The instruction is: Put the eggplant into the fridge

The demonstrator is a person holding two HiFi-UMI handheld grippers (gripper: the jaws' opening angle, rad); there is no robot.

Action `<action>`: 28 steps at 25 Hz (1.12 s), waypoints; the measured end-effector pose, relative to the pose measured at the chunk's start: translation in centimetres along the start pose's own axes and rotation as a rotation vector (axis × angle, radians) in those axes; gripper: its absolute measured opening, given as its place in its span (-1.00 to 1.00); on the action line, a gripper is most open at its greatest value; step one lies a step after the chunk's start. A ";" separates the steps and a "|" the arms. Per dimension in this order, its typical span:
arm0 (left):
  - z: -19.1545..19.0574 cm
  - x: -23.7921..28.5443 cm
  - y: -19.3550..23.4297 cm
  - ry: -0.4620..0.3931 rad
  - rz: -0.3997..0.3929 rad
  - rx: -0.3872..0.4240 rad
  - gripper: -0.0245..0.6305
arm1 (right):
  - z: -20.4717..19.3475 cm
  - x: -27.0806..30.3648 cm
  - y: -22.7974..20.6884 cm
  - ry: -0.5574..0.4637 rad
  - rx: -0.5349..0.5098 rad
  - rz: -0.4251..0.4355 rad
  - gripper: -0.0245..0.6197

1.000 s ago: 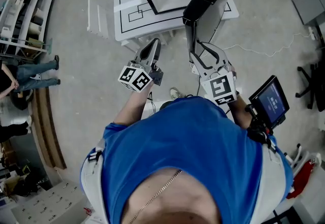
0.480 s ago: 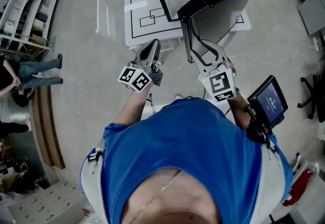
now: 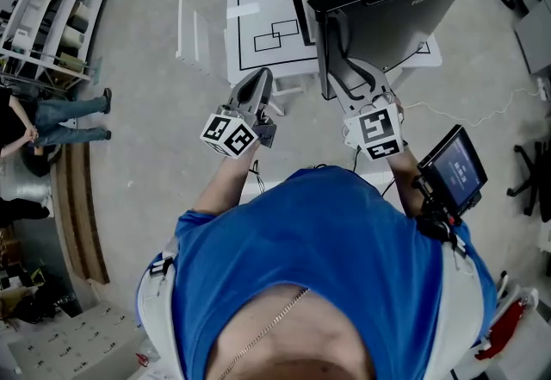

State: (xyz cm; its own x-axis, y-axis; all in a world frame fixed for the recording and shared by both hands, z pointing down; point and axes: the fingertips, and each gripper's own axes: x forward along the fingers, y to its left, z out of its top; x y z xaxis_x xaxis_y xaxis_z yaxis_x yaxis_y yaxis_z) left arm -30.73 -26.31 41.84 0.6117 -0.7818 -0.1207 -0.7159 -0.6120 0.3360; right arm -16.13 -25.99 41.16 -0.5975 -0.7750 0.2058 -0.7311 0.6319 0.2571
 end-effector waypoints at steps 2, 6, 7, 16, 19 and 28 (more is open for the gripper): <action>0.5 -0.5 0.8 -0.004 0.010 0.003 -0.90 | 0.2 1.1 -0.3 -0.002 0.013 -0.002 -0.44; 1.4 -1.5 2.7 -0.016 0.034 0.013 -0.90 | 0.9 3.5 -1.2 -0.009 0.027 -0.019 -0.44; 1.6 -1.7 3.1 -0.019 0.039 0.015 -0.90 | 1.1 4.1 -1.5 -0.012 0.028 -0.026 -0.44; 2.9 -3.4 5.9 -0.041 0.076 0.023 -0.90 | 2.5 8.0 -4.7 -0.032 0.012 -0.092 -0.44; 3.4 -4.0 6.5 -0.046 0.084 0.029 -0.90 | 3.2 9.0 -5.4 -0.040 0.004 -0.105 -0.44; 4.3 -5.8 7.0 -0.065 0.102 0.052 -0.90 | 3.5 11.2 -6.9 -0.026 -0.008 -0.159 -0.44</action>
State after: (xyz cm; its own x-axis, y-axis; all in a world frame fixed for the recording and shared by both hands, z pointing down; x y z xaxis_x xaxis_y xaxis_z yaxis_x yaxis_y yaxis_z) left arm -40.72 -26.56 40.87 0.5127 -0.8456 -0.1490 -0.7909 -0.5326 0.3013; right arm -18.91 -38.99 38.43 -0.4829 -0.8648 0.1373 -0.8145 0.5012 0.2921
